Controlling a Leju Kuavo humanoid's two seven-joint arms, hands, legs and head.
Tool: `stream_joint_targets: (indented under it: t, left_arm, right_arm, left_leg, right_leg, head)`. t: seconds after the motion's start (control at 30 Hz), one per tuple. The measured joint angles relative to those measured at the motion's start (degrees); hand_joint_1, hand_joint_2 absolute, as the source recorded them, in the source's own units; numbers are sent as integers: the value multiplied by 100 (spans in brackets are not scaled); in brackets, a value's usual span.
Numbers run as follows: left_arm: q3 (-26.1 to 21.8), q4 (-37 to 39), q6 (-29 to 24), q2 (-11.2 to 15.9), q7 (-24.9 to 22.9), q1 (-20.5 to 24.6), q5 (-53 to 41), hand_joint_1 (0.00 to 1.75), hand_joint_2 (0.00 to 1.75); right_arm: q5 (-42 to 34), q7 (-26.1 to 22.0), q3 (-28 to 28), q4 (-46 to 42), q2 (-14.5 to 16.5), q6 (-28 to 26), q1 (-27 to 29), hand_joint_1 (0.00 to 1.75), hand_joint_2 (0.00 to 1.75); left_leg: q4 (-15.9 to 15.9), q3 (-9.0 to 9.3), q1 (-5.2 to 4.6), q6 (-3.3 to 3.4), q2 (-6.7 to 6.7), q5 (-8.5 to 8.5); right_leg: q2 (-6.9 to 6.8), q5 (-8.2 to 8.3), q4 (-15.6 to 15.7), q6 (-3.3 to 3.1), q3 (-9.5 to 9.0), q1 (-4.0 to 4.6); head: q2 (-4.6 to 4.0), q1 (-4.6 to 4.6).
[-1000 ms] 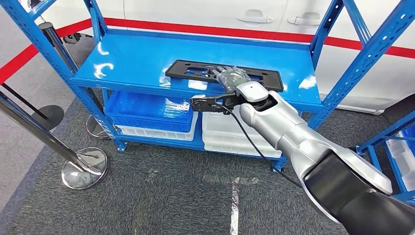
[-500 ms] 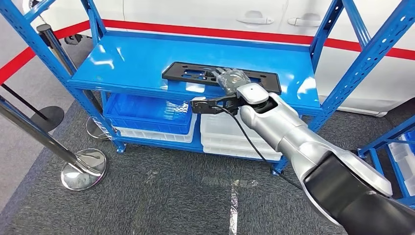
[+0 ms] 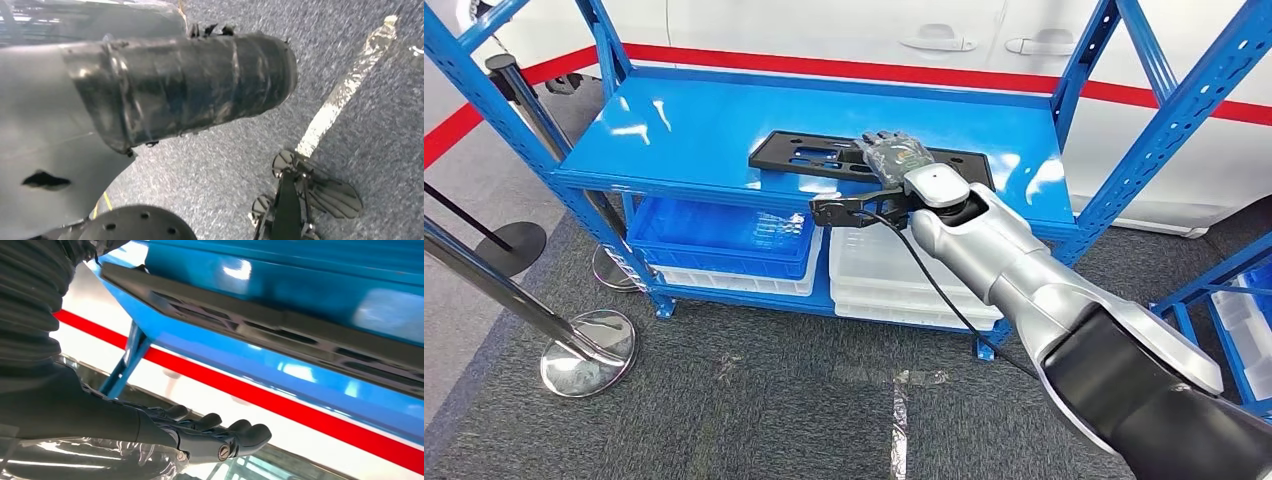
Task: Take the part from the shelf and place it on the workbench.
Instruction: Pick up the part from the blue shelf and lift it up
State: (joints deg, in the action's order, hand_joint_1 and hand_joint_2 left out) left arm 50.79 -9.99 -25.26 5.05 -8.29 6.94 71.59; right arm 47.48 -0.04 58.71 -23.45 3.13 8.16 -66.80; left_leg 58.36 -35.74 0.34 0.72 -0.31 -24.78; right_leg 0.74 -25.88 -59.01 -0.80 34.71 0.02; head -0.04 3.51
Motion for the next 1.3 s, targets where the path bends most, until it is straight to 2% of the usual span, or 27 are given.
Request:
stream_joint_targets:
  t: [0.07, 0.1, 0.17, 0.2, 0.23, 0.27, 0.33, 0.37, 0.4, 0.5, 0.57, 0.63, 0.7, 0.73, 0.77, 0.8, 0.83, 0.9, 0.93, 1.0, 1.07, 1.13, 1.2, 1.23, 1.27, 1.3]
  left_arm:
    - [2, 0, 18, -6, 58, -11, 10, 0, 0]
    - [2, 0, 24, -9, 80, -14, 15, 0, 0]
    - [2, 0, 34, -9, 128, -13, 29, 0, 0]
    - [1, 0, 45, -9, 160, -11, 39, 0, 0]
    - [0, 0, 58, -12, 196, -12, 49, 0, 0]
    - [1, 0, 71, -18, 230, -15, 62, 0, 0]
    - [1, 0, 84, -33, 269, -22, 79, 0, 0]
    - [1, 0, 84, -37, 277, -20, 85, 0, 0]
    - [1, 0, 81, -39, 278, -18, 87, 0, 0]
    - [1, 0, 76, -48, 263, -15, 85, 0, 0]
    - [1, 0, 76, -58, 250, -21, 78, 0, 0]
    - [1, 0, 75, -61, 247, -19, 73, 0, 0]
    - [1, 0, 74, -58, 244, -14, 73, 0, 0]
    - [2, 0, 72, -57, 234, -17, 73, 0, 0]
    - [2, 0, 67, -57, 220, -23, 73, 0, 0]
    - [3, 0, 63, -58, 204, -29, 72, 0, 0]
    - [3, 0, 58, -58, 192, -33, 72, 0, 0]
    - [2, 0, 51, -58, 182, -31, 69, 0, 0]
    - [1, 0, 47, -58, 181, -26, 69, 0, 0]
    - [1, 0, 43, -58, 180, -13, 69, 0, 0]
    - [2, 0, 44, -60, 180, -11, 70, 0, 0]
    - [3, 0, 46, -62, 180, -19, 73, 0, 0]
    - [3, 0, 49, -62, 182, -18, 73, 0, 0]
    - [3, 0, 49, -62, 183, -15, 73, 0, 0]
    - [3, 0, 49, -62, 183, -15, 73, 0, 0]
    - [3, 0, 48, -61, 182, -15, 73, 0, 0]
  right_arm:
    - [1, 0, 0, -8, -4, 20, -34, 0, 175]
    - [-4, 1, 0, -10, -7, 29, -54, 0, 175]
    - [-11, 3, 0, -11, -12, 38, -76, 0, 175]
    - [-8, 4, 0, -12, -14, 32, -71, 0, 175]
    - [-1, 4, 0, -13, -16, 26, -67, 0, 175]
    - [8, 4, 0, -15, -18, 20, -71, 0, 175]
    - [26, 5, 0, -19, -20, 18, -102, 0, 175]
    - [32, 7, 0, -21, -21, 19, -125, 0, 175]
    - [37, 9, 0, -25, -21, 21, -144, 0, 175]
    - [50, 14, 0, -37, -24, 23, -165, 0, 175]
    - [56, 21, 0, -42, -31, 20, -175, 0, 175]
    - [57, 23, 0, -50, -31, 19, -189, 0, 175]
    - [57, 20, 0, -52, -27, 37, -168, 0, 175]
    - [57, 19, 0, -52, -24, 54, -144, 0, 175]
    - [57, 19, 0, -52, -24, 69, -120, 0, 175]
    - [57, 19, 0, -52, -23, 81, -104, 0, 175]
    - [57, 19, 0, -53, -22, 85, -98, 0, 175]
    - [57, 19, 0, -53, -22, 83, -107, 0, 175]
    - [57, 19, 0, -53, -22, 83, -110, 0, 175]
    - [57, 19, 0, -52, -22, 83, -106, 0, 175]
    - [58, 18, 0, -52, -22, 86, -103, 0, 175]
    - [57, 18, 0, -52, -23, 95, -109, 0, 175]
    - [57, 18, 2, -50, -25, 107, -73, 0, 175]
    - [57, 18, 5, -46, -26, 112, -36, 0, 175]
    - [57, 19, 9, -43, -27, 114, 2, 0, 175]
    - [57, 19, 13, -40, -28, 121, 28, 0, 175]
  left_leg:
    - [-76, 67, 32, 47, 12, 15]
    - [-99, 96, 44, 69, 18, 17]
    - [-98, 116, 40, 105, 19, -3]
    - [-90, 124, 41, 114, 16, -18]
    - [-80, 136, 44, 115, 12, -38]
    - [-65, 153, 49, 106, 5, -65]
    - [-12, 193, 64, 65, -8, -142]
    - [31, 196, 57, 32, -13, -184]
    - [58, 188, 53, 0, -17, -213]
    - [56, 176, 49, -86, -17, -233]
    - [121, 156, 62, -142, -8, -307]
    - [589, -60, 74, -195, 2, -559]
    - [1334, -445, 75, -230, 3, -828]
    - [1566, -589, 75, -236, 3, -850]
    - [1590, -637, 75, -233, 3, -760]
    - [1382, -574, 74, -220, 3, -567]
    - [1001, -422, 74, -200, 3, -323]
    - [301, -109, 53, -147, -1, -40]
    - [123, -26, 38, -120, -6, -11]
    - [38, 14, 17, -75, -14, -44]
    - [-5, 49, 49, -22, -6, -32]
    - [-51, 91, 72, 41, 4, -22]
    - [-46, 101, 60, 83, 5, -38]
    - [-38, 105, 56, 92, 3, -50]
    - [-25, 110, 55, 96, 0, -65]
    - [-5, 116, 56, 92, -4, -86]
  right_leg:
    - [-10, -133, -191, 62, 73, 4]
    - [-17, -271, -459, 87, 201, 1]
    - [-22, -574, -1234, 123, 604, -11]
    - [-23, -638, -1533, 134, 784, -22]
    - [-24, -594, -1650, 144, 885, -36]
    - [-27, -434, -1534, 150, 875, -52]
    - [-39, 16, -822, 149, 600, -76]
    - [-44, 161, -470, 140, 439, -74]
    - [-43, 217, -242, 123, 329, -64]
    - [-18, 164, -109, 55, 268, -35]
    - [-11, 163, -71, -4, 238, -61]
    - [-7, 157, -41, -56, 193, -89]
    - [-6, 132, -39, -88, 162, -85]
    - [-6, 117, -40, -97, 141, -80]
    - [-4, 101, -41, -101, 118, -76]
    - [-1, 82, -42, -99, 89, -72]
    - [2, 61, -43, -91, 58, -69]
    - [7, 28, -42, -63, 22, -51]
    - [7, 23, -39, -42, 21, -43]
    - [11, 26, -24, 5, 28, -32]
    - [1, -32, -74, 58, 55, -30]
    - [-16, -264, -478, 99, 244, -29]
    - [-22, -544, -1193, 122, 608, -40]
    - [-22, -590, -1448, 130, 759, -48]
    - [-24, -542, -1536, 134, 836, -56]
    - [-26, -385, -1388, 131, 799, -62]
  head:
    - [0, -22]
    - [0, -34]
    - [0, -54]
    - [0, -55]
    - [0, -57]
    - [0, -56]
    - [0, -56]
    - [0, -56]
    - [0, -55]
    - [0, -47]
    - [0, -47]
    - [0, -27]
    - [0, -16]
    - [0, -18]
    - [0, -19]
    - [0, -18]
    - [0, -19]
    - [0, -22]
    - [0, -25]
    - [0, -29]
    - [0, -38]
    - [0, -58]
    - [0, -72]
    - [0, -72]
    - [0, -72]
    - [0, -71]
